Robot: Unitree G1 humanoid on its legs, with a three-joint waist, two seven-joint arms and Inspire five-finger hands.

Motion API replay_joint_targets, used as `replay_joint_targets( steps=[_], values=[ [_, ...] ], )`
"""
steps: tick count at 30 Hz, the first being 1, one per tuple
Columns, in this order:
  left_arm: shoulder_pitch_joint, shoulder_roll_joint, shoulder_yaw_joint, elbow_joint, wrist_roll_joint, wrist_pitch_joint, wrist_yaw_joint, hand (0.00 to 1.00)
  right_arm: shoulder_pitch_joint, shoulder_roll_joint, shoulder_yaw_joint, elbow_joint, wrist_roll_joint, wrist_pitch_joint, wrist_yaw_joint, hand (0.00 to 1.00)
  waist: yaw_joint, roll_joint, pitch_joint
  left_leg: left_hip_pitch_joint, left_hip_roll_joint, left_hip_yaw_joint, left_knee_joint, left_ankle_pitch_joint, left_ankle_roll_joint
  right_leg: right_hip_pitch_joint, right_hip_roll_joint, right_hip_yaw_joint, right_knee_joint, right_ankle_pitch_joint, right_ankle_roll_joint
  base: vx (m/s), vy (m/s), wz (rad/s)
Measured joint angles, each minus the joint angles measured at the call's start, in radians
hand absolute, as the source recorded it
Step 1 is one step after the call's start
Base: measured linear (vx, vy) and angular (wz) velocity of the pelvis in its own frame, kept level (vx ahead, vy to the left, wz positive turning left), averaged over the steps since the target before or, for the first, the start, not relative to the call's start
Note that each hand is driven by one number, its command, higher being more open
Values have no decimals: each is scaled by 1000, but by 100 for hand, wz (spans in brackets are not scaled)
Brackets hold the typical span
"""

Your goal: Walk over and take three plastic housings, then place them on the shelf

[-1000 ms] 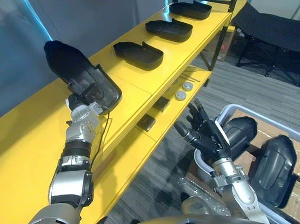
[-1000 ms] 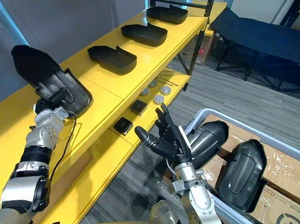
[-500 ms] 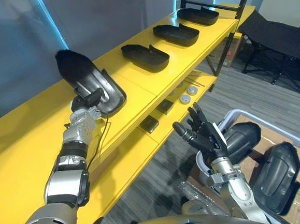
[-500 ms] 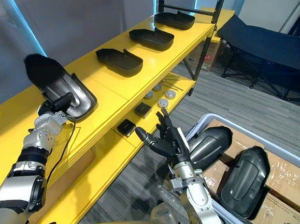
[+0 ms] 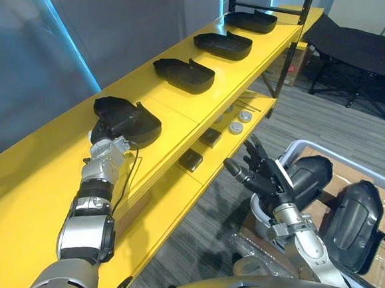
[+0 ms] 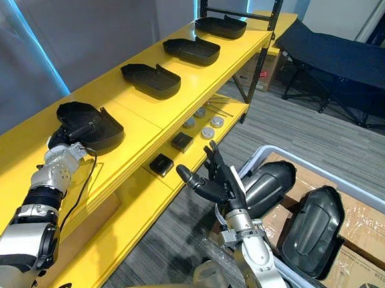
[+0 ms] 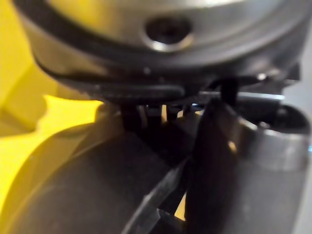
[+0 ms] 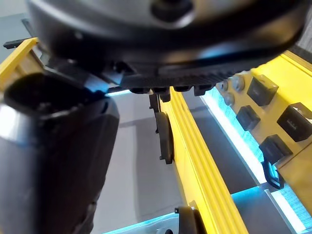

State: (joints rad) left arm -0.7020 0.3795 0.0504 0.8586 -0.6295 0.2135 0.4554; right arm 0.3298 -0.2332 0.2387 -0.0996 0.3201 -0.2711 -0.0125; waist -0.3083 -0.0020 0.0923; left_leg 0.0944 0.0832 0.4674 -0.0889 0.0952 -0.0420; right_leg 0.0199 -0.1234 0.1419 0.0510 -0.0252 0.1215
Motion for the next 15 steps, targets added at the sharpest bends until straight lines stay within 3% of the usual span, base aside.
replay_joint_targets(
  steps=[5, 10, 15],
  values=[
    [0, 0, 7, 17, 22, -20, 89, 100, 0, 0, 1, 7, 0, -8, 1, 100, 1, -1, 0, 0, 0, -1, 0, 3, 2, 0, 0, -1, 0, -1, -5, 0, 0, 0],
    [-1, -1, 43, 57, 215, -8, 202, 100, -1, -2, 9, 24, 1, -23, 0, 100, 1, -3, -2, -5, 0, -6, 0, 5, 3, -1, 0, -6, 1, 0, -6, 0, 0, 2],
    [-2, 2, 48, 57, 239, -3, 205, 100, -1, -5, 14, 25, 0, -28, -1, 100, 5, -13, -9, -17, 1, -26, 0, 10, 4, -2, -1, -25, 0, 0, -7, 2, -4, 13]
  ],
)
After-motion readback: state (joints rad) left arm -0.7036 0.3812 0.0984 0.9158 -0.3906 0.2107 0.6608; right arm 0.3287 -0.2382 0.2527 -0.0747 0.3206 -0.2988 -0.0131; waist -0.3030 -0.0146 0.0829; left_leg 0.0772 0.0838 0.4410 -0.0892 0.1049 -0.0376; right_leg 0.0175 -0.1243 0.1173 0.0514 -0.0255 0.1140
